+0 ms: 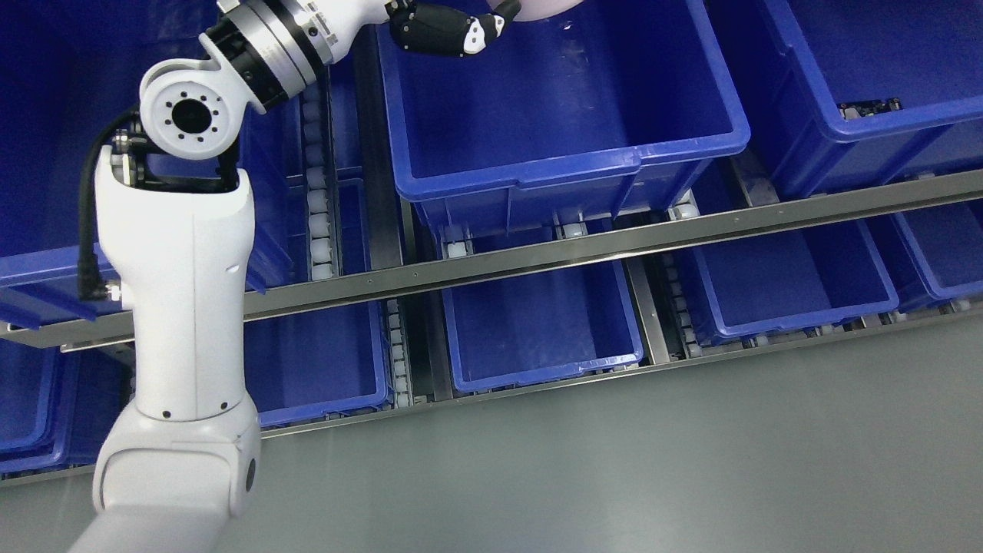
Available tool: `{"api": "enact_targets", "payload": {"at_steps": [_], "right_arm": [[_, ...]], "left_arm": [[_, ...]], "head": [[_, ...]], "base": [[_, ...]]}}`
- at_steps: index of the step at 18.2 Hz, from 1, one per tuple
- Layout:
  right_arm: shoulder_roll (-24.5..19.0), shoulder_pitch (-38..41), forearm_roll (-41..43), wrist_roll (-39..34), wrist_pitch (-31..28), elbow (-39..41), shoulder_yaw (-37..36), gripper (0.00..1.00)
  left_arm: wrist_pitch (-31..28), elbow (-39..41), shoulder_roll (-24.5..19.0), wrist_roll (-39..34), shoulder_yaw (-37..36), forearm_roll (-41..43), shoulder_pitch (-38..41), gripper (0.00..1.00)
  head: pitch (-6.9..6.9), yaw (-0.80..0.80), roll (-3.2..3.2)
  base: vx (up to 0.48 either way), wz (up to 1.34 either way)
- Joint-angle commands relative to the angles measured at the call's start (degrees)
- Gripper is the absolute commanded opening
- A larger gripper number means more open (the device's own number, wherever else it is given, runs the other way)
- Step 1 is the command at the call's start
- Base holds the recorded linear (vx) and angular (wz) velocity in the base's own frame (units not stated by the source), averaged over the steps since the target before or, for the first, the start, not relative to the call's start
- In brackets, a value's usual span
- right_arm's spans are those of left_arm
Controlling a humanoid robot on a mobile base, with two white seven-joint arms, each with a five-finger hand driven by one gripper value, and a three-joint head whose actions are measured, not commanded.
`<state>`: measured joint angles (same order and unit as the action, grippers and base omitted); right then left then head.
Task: Stack pink IKEA bowls on left shelf middle
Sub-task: 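Lower the stacked bowls into the upper blue bin and release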
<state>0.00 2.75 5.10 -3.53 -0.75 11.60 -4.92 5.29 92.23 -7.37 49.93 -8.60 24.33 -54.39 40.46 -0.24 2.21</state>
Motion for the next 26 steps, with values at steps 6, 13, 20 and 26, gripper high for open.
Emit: {"api": "enact_targets", "payload": {"at_steps": [6, 13, 20, 26], "right_arm": [[1.0, 0.0, 0.0, 0.0, 0.0, 0.0, 0.0, 1.00], [1.0, 0.0, 0.0, 0.0, 0.0, 0.0, 0.0, 1.00], [1.0, 0.0, 0.0, 0.0, 0.0, 0.0, 0.0, 1.00], [1.0, 0.1, 0.0, 0.0, 0.0, 0.0, 0.0, 1.00]], "left_arm": [[-0.2, -8.9, -0.6, 1.1, -9.4, 1.3, -1.6, 0.10], [-0.3, -9.5, -0.7, 1.0, -9.3, 3.7, -0.8, 0.36], [-0.5, -8.8, 6.4, 0.1, 6.9, 2.7, -0.5, 0.59], [-5.1, -7.9, 6.4, -41.0, 9.2, -19.6, 5.7, 0.93]], "head": [[-0.01, 0.00, 0.00], [-0.01, 0.00, 0.00], [-0.01, 0.00, 0.00], [-0.01, 0.00, 0.00]], "base": [[0.001, 0.00], [0.000, 0.00], [0.000, 0.00], [0.000, 0.00]]}}
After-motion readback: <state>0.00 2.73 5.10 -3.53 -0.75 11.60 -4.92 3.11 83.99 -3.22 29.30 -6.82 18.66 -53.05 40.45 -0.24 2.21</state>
